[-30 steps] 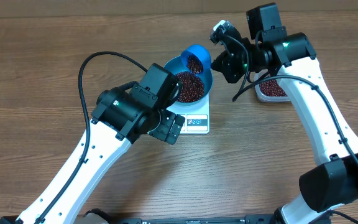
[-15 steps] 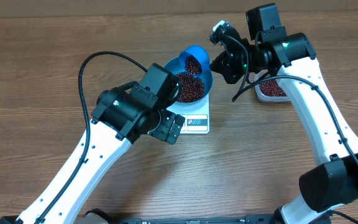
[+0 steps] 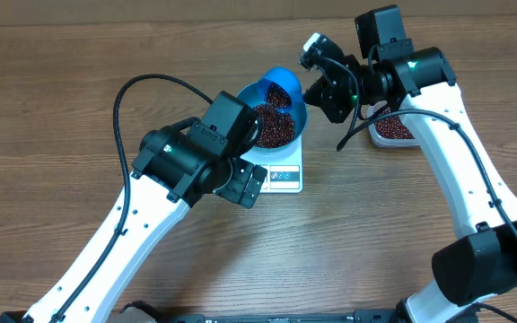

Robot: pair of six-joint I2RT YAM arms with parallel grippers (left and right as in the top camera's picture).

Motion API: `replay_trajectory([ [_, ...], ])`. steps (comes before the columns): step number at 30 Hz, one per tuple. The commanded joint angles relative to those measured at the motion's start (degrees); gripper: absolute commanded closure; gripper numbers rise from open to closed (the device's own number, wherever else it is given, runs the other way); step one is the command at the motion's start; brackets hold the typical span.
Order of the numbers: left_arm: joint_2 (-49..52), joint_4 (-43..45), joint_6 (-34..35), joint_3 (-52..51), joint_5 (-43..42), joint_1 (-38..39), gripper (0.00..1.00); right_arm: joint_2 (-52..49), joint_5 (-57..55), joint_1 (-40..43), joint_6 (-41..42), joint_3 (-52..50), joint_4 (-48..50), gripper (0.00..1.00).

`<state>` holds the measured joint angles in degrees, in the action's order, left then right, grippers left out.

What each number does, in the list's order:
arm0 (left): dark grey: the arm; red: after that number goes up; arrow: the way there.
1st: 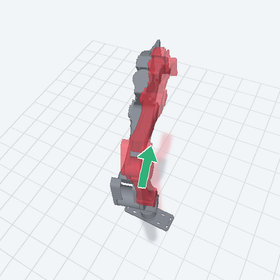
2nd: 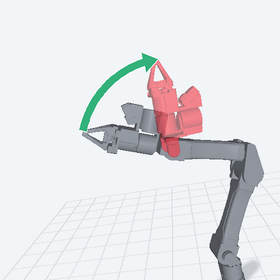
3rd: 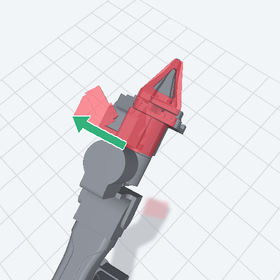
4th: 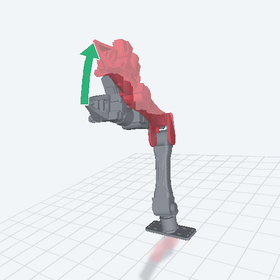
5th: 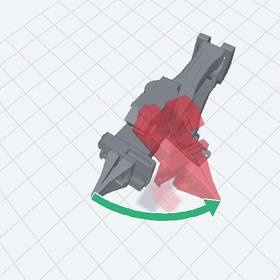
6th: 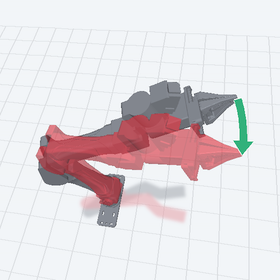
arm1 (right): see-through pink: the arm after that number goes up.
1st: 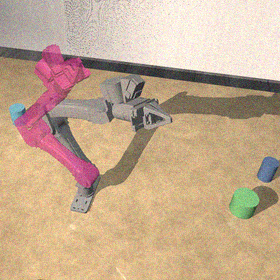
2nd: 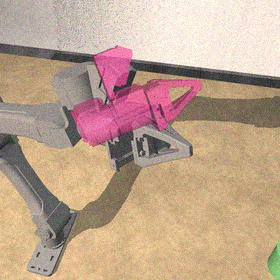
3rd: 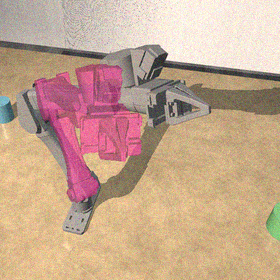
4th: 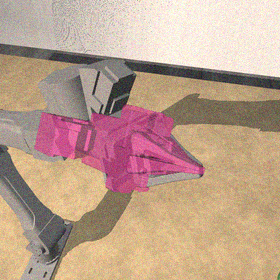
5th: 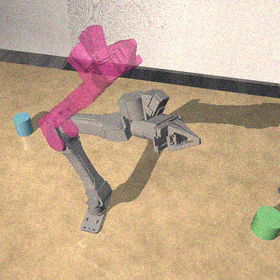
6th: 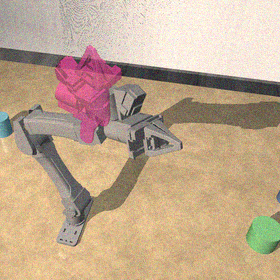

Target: Scoop item into bowl and weigh 150g on scale

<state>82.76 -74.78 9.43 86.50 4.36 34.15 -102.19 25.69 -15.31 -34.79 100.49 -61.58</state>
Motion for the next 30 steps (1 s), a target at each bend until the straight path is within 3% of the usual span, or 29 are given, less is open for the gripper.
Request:
replay_trajectory([
  [1,0.3,0.1,0.4,-0.1,0.5,0.3,0.00,-0.1,1.2,0.3,2.8,1.7,0.2,0.96],
  [24,0.3,0.1,0.4,-0.1,0.5,0.3,0.00,-0.1,1.2,0.3,3.4,1.7,-0.1,0.96],
  [30,0.3,0.1,0.4,-0.1,0.5,0.3,0.01,-0.1,1.5,0.3,-2.0,1.7,-1.5,0.96],
])
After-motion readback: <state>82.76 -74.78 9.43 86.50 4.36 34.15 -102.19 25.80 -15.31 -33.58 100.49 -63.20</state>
